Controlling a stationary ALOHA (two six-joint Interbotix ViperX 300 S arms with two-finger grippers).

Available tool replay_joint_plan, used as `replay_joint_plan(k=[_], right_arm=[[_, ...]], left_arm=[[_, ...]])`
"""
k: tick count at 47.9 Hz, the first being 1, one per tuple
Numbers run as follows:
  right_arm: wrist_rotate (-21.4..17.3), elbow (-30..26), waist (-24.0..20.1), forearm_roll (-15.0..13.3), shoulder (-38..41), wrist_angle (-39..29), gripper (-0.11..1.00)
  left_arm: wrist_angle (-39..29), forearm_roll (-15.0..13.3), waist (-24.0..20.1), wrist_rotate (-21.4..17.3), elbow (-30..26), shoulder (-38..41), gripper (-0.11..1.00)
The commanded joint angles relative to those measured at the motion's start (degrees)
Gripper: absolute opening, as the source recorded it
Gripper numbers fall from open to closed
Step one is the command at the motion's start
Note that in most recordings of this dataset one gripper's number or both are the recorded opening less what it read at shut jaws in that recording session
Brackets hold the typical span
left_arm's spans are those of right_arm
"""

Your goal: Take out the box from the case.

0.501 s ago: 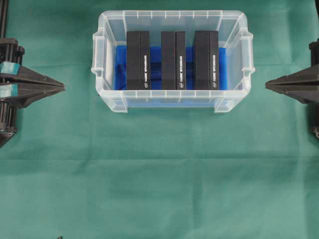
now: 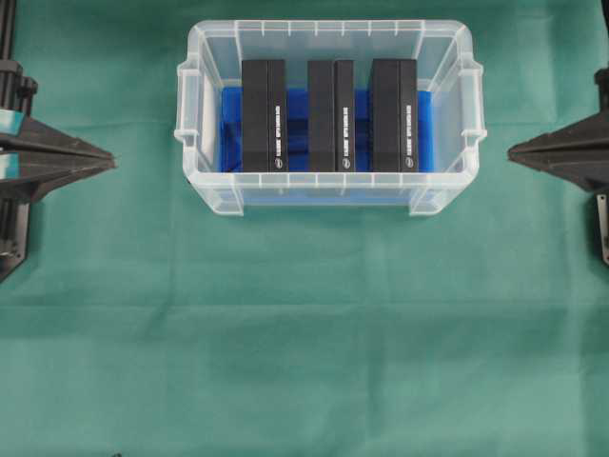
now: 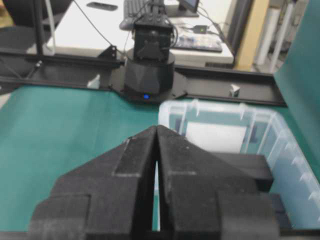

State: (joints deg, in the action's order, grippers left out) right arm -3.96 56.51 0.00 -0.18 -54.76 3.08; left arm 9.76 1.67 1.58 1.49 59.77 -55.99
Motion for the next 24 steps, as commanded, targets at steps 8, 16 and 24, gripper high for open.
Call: replay_joint_plan(k=[8, 16, 24], right_arm=[[0.0, -11.69, -0.18, 0.09, 1.49, -9.58, 0.0], [0.0, -17.31, -0.26, 0.09, 3.87, -14.77, 0.0], [-0.18, -18.9, -0.26, 0.09, 5.45, -16.96, 0.0]], left_arm=[[-9.67, 0.18, 1.85, 0.0, -10.9, 0.97, 0.01], [-16.87, 0.35, 1.93, -0.18, -16.96, 2.2, 0.01], [-20.65, 0.26, 2.02, 0.0, -18.98, 2.99, 0.01]])
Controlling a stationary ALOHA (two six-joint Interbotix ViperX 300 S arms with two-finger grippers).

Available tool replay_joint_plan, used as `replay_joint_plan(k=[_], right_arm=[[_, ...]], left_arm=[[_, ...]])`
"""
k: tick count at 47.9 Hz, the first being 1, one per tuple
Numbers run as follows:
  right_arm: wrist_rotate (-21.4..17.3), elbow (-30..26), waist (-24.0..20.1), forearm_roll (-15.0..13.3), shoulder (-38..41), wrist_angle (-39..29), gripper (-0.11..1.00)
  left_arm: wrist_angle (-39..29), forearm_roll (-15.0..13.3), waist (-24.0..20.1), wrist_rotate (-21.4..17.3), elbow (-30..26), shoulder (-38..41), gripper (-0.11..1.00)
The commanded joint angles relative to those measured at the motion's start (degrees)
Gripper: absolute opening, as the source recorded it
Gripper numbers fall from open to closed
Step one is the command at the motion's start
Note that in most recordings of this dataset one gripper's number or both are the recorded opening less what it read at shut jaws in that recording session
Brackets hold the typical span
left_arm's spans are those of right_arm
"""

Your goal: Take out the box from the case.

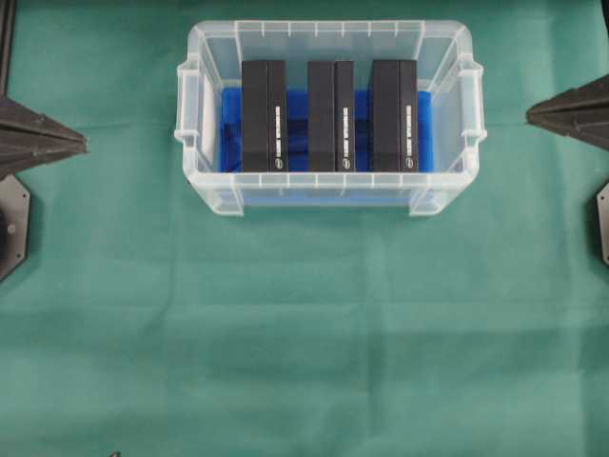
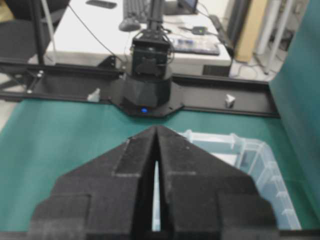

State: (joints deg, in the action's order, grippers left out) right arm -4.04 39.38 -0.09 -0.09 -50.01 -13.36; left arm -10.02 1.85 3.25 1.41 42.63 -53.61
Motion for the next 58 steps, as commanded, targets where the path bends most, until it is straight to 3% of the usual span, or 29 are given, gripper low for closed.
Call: replay_joint_plan(k=[1, 8, 14, 30, 37, 50, 55, 58], right_arm=[[-0.18, -1.76, -0.18, 0.09, 0.7, -0.79, 0.0], [-1.05, -2.37, -0.18, 0.18, 0.79, -5.45, 0.0], [-4.48, -4.48, -0.18, 0.18, 1.05, -17.31, 0.0], [-13.36, -11.51, -0.18, 0.18, 2.55, -45.53, 0.0], [-16.0, -13.97, -0.18, 0.09, 4.22, -53.44, 0.0], [-17.31, -15.73, -0.18, 0.0, 8.35, -58.71, 0.0], [-21.01, -16.44, -0.18, 0.18, 9.58, -59.5, 0.0], [-26.02, -16.96, -0.18, 0.18, 10.2, -61.0, 0.0]], left_arm=[[-1.14, 0.18, 0.35, 0.09, -1.93, 0.7, 0.01], [-3.34, 0.0, 0.97, 0.26, -2.29, 0.7, 0.01], [-9.32, -0.09, 1.93, 1.93, -3.96, 1.14, 0.01], [-43.86, 0.0, 3.96, 13.89, -14.59, 6.86, 0.01], [-54.84, 0.0, 5.54, 17.23, -18.28, 10.02, 0.01], [-58.27, 0.0, 5.8, 18.98, -19.25, 10.81, 0.01], [-58.45, 0.0, 5.8, 23.47, -19.69, 11.07, 0.01], [-58.89, 0.0, 5.8, 28.39, -19.78, 11.34, 0.01]])
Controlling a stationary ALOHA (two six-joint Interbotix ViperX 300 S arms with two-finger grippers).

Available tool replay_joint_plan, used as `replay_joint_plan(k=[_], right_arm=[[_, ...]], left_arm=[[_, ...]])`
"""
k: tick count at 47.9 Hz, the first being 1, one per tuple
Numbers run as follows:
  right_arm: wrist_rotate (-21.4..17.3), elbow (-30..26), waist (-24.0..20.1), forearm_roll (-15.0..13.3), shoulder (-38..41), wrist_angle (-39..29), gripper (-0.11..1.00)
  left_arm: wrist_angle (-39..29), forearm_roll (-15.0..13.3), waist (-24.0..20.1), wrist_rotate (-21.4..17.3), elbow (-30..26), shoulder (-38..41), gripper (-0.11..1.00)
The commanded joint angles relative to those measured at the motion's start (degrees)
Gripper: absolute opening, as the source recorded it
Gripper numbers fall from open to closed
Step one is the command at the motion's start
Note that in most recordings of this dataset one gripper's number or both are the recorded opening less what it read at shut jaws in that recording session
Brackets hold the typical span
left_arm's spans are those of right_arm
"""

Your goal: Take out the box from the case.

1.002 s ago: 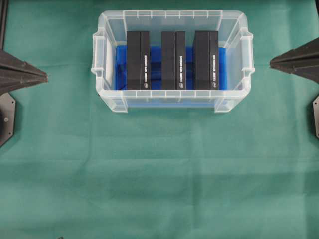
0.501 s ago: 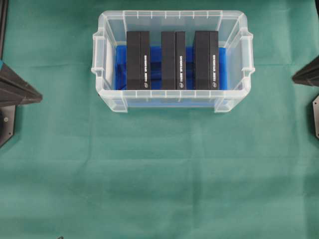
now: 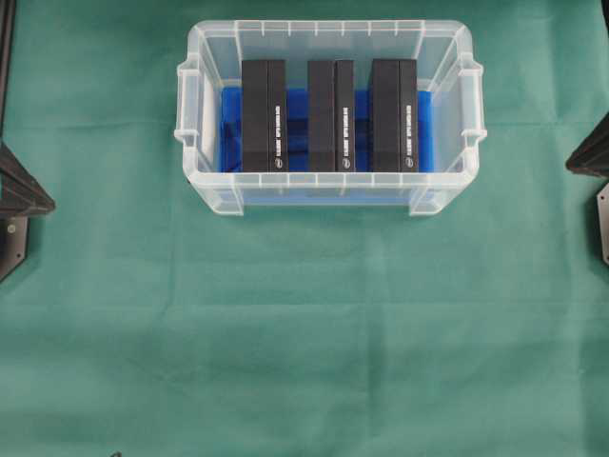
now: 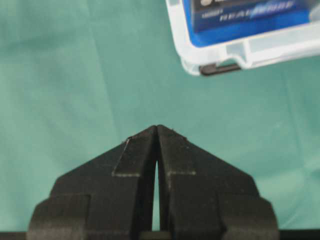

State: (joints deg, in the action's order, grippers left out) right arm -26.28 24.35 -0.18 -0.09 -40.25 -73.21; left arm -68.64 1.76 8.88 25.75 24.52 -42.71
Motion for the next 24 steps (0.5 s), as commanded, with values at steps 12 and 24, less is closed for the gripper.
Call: replay_joint_plan(k=[12, 24], right_arm=[[-27.33, -2.46, -0.09, -1.05, 0.97, -9.23, 0.0], [-44.56, -2.64, -0.09, -3.78, 1.49, -13.71, 0.0]], left_arm=[[-6.68, 0.79, 0.18, 29.62, -2.02, 0.62, 0.01], [-14.94, 2.46, 0.18, 50.8, -2.37, 1.41, 0.01]])
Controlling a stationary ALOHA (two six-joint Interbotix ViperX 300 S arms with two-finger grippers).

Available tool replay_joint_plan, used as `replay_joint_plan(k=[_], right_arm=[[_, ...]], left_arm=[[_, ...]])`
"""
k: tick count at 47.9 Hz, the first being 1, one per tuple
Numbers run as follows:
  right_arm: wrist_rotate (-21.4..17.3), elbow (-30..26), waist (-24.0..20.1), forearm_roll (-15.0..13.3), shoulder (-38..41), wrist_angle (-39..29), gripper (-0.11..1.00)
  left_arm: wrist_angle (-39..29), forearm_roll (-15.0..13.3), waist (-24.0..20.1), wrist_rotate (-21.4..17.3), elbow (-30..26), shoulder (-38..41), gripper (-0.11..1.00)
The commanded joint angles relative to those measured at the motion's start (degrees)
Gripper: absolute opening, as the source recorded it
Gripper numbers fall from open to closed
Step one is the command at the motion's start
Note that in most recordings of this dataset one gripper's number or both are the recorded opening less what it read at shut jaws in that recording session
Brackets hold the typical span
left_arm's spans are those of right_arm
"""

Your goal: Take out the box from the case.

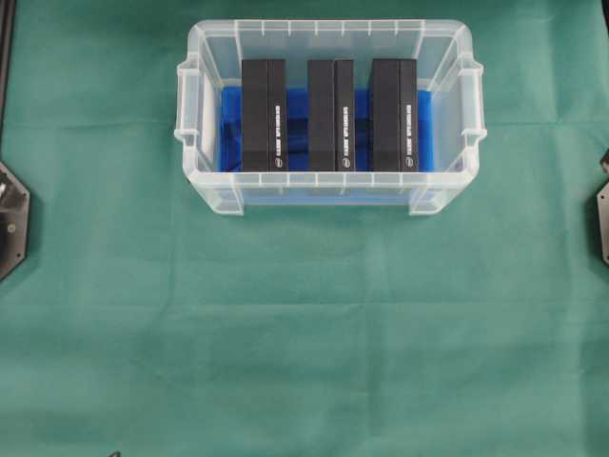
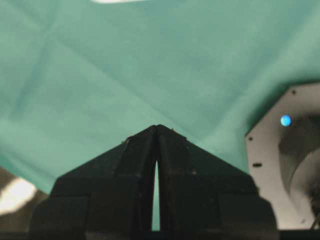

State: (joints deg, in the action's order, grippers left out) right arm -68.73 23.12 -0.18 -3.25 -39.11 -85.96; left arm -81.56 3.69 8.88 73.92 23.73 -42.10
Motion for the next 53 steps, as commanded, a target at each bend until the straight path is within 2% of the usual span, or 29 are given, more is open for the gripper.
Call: replay_joint_plan(k=[1, 6, 10, 22, 26, 31, 34, 39, 45, 53], right_arm=[[-3.08, -1.49, -0.09, -0.7, 0.44, -1.41, 0.0], [-7.03, -1.58, -0.09, -0.88, 1.76, -4.22, 0.0], [-8.44, -1.76, -0.18, -0.88, 2.72, -5.71, 0.0], [-8.88, -3.34, -0.35, -0.97, 4.66, -6.24, 0.0], [-8.88, -3.52, -0.26, -2.29, 5.01, -6.33, 0.0], [-8.7, -3.6, 0.35, -5.89, 5.27, -6.24, 0.0], [-8.44, -3.69, 1.32, -7.12, 5.54, -5.98, 0.0], [-6.94, -3.78, 4.48, -7.29, 6.24, -5.36, 0.0], [-3.43, -3.87, 8.61, -7.29, 6.68, -4.39, 0.0], [-1.23, -3.87, 12.66, -7.12, 7.47, -2.99, 0.0]], left_arm=[[-2.46, 0.53, 0.18, 3.34, -1.67, 0.97, 0.01], [-4.31, 0.53, 0.18, 4.83, -2.11, 2.2, 0.01], [-5.01, 0.53, 0.18, 5.1, -2.99, 3.25, 0.01], [-5.27, 0.53, -0.53, 5.27, -3.78, 3.96, 0.01], [-5.36, 0.53, -2.02, 4.83, -3.6, 3.69, 0.01], [-5.63, 0.79, -6.5, 3.34, -3.34, 3.34, 0.01], [-5.8, 0.7, -9.32, 1.93, -3.25, 3.34, 0.01], [-5.8, 0.79, -13.71, -1.49, -3.25, 3.34, 0.01], [-5.8, 0.7, -19.78, -6.15, -3.16, 3.52, 0.01], [-5.8, 0.35, -24.61, -9.93, -3.34, 4.04, 0.01]])
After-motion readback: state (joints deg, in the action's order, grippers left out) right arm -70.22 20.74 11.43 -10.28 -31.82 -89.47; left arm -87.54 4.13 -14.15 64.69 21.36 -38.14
